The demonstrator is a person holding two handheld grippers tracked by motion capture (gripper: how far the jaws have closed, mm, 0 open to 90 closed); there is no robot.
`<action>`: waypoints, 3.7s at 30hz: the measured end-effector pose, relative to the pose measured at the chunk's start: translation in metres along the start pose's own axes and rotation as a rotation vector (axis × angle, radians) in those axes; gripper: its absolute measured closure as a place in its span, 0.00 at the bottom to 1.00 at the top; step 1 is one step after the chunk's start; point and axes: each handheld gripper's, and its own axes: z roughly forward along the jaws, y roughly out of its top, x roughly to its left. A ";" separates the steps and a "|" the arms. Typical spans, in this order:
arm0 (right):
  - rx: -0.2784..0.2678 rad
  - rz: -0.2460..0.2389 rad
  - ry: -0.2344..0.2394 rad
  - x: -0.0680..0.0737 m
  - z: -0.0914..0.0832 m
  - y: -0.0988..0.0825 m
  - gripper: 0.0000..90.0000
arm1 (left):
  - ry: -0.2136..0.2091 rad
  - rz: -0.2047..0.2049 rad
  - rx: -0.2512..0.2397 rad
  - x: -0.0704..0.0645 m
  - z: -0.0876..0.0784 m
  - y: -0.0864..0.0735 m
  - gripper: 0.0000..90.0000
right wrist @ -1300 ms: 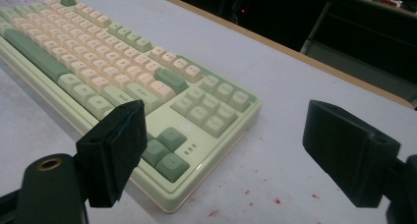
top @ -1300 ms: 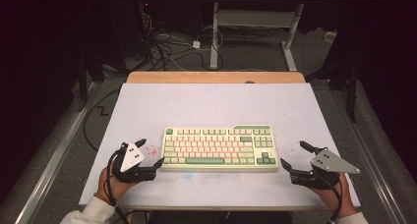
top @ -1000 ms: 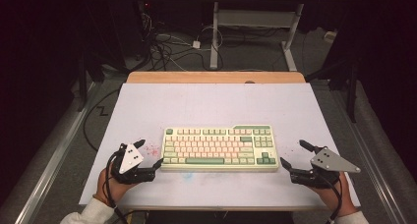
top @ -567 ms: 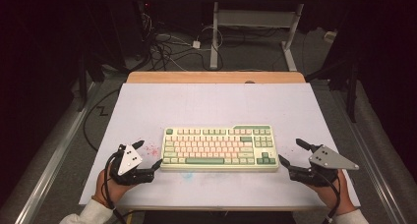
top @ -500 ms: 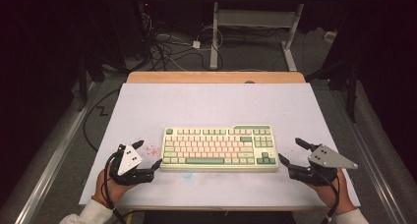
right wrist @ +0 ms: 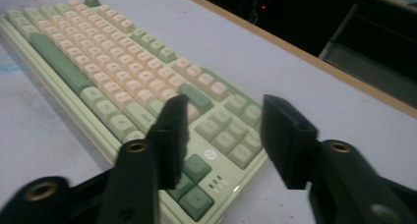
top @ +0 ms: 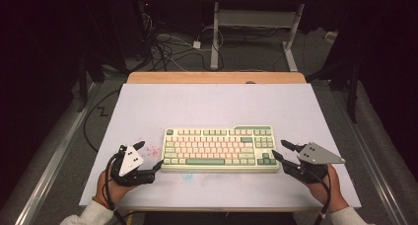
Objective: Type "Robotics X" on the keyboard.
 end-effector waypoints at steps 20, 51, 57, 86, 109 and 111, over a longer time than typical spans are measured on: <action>0.094 -0.046 0.104 0.017 0.039 0.015 1.00 | -0.011 0.022 0.024 -0.002 0.002 0.000 0.17; 0.221 -0.085 0.156 0.029 0.074 0.010 1.00 | -0.029 0.025 0.047 -0.004 0.003 -0.001 0.17; 0.234 -0.085 0.155 0.029 0.076 0.008 1.00 | -0.041 0.012 0.042 -0.004 0.003 -0.001 0.17; 0.252 -0.100 0.142 0.031 0.083 0.007 1.00 | -0.063 -0.006 0.039 -0.004 0.004 0.002 0.21; 0.253 -0.097 0.132 0.033 0.082 0.006 1.00 | -0.123 -0.011 0.041 -0.001 0.007 0.029 0.97; 0.252 -0.101 0.132 0.033 0.082 0.006 1.00 | -0.127 -0.006 0.045 -0.003 0.009 0.032 0.97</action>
